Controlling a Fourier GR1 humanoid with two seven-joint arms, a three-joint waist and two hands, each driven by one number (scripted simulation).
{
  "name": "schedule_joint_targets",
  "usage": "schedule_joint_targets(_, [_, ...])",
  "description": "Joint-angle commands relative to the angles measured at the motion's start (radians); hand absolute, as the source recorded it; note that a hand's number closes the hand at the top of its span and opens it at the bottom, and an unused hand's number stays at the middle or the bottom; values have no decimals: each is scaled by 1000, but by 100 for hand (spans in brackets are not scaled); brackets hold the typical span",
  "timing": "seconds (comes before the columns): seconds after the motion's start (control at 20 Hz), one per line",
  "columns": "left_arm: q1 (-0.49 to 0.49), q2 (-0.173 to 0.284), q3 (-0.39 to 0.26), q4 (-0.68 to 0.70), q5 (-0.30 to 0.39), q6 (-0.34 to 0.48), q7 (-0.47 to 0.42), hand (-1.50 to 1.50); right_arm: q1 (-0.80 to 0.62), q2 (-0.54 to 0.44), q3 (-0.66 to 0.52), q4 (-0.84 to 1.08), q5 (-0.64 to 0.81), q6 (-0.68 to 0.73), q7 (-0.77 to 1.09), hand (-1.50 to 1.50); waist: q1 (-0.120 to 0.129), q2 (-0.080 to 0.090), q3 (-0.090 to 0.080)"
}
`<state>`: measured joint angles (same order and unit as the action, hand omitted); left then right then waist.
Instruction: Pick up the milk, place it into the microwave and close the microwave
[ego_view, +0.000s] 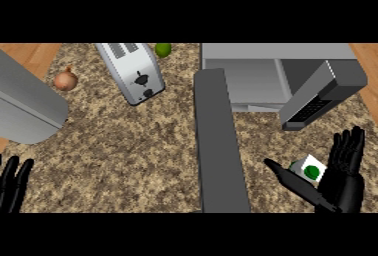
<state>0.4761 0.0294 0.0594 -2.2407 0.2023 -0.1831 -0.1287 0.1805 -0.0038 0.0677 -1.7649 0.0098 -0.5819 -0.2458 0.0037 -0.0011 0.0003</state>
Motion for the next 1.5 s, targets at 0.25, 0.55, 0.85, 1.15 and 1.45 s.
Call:
schedule_joint_targets(0.25, [20,-29,-35,-29,-27,-12,6,-150,54,3,-48,180,-115,32,-202,-150,0,0,0])
schedule_joint_targets(0.55, [41,-21,14,20,-17,-65,-59,-150,88,-8,-147,277,-171,188,-321,-150,-1,0,0])
schedule_joint_targets(0.85, [63,-29,35,63,9,-91,-102,-150,31,-48,-184,364,-154,221,-372,-150,2,0,0])
schedule_joint_targets(1.15, [14,-29,26,35,22,-64,-37,-150,-134,-65,-231,547,-170,220,-377,-150,2,1,0])
schedule_joint_targets(1.45, [18,-29,2,10,-22,-36,-26,-150,-221,-109,-353,730,-216,204,-448,-150,4,3,0])
